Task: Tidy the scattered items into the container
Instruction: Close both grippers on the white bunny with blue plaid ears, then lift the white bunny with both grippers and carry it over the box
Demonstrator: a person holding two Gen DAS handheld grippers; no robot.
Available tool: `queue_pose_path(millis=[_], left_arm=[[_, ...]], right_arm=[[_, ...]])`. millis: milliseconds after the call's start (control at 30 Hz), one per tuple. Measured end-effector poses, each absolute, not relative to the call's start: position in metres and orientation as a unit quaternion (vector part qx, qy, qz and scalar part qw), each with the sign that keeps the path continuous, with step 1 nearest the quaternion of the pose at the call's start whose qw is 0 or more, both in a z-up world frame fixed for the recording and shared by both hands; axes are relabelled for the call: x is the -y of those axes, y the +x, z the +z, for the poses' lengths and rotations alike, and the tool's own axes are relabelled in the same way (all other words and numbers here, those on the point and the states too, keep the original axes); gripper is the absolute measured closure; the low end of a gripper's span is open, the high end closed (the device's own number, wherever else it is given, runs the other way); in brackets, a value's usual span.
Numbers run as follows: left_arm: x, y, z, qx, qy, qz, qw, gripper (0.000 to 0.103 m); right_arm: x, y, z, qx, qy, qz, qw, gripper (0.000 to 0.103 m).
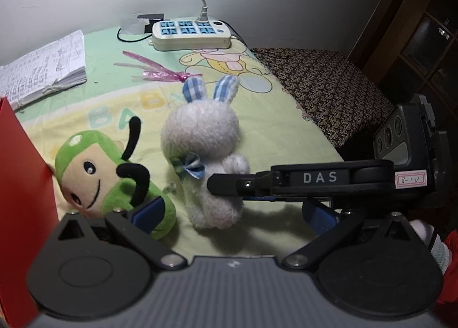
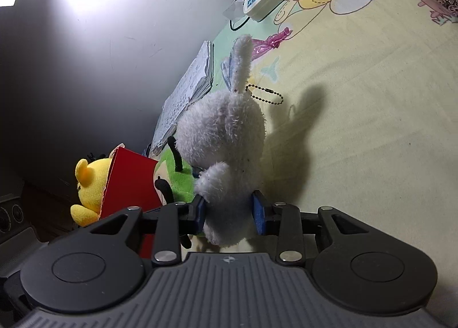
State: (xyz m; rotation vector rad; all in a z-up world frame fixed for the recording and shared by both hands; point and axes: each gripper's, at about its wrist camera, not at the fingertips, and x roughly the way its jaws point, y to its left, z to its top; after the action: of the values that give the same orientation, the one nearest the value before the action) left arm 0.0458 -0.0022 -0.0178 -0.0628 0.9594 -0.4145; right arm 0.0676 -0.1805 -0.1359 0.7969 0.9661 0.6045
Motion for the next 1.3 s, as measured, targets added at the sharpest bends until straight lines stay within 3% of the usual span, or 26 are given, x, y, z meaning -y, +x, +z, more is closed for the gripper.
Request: queue_pose_path(millis=[433, 533, 600, 667, 733, 833, 933, 1300], left_arm=[[0.008, 0.005, -0.028, -0.479, -0.05, -0.29, 0.827, 0.001], [0.011, 0.005, -0.038, -0.485, -0.044, -0.274, 0.829, 0.001], [0.007, 0.013, -0.043, -0.49, -0.057, -0.262, 0.83, 0.001], [0.002, 0.024, -0.047, -0.497, -0.084, -0.255, 0.825, 0.001], [-0.002, 0.038, -0.053, -0.502, -0.106, -0.247, 0.822, 0.001], [-0.005, 0.051, -0.063, -0.517, -0.131, -0.239, 0.811, 0.004], [-0.003, 0.057, -0.071, -0.533, -0.15, -0.238, 0.798, 0.017], [0.013, 0.049, -0.068, -0.538, -0.114, -0.236, 0.801, 0.021]], right_arm=[[0.198, 0.015, -0.139, -0.492, 0.398, 0.275, 0.724, 0.068], [0.204, 0.008, -0.138, -0.48, 0.396, 0.257, 0.74, 0.064], [0.204, 0.011, -0.132, -0.469, 0.384, 0.251, 0.754, 0.057], [0.203, 0.015, -0.126, -0.453, 0.374, 0.248, 0.77, 0.043], [0.203, 0.022, -0.124, -0.436, 0.374, 0.238, 0.783, 0.04], [0.206, 0.038, -0.133, -0.432, 0.392, 0.219, 0.782, 0.039], [0.205, 0.05, -0.143, -0.435, 0.416, 0.222, 0.767, 0.039], [0.2, 0.042, -0.143, -0.463, 0.409, 0.248, 0.746, 0.043]])
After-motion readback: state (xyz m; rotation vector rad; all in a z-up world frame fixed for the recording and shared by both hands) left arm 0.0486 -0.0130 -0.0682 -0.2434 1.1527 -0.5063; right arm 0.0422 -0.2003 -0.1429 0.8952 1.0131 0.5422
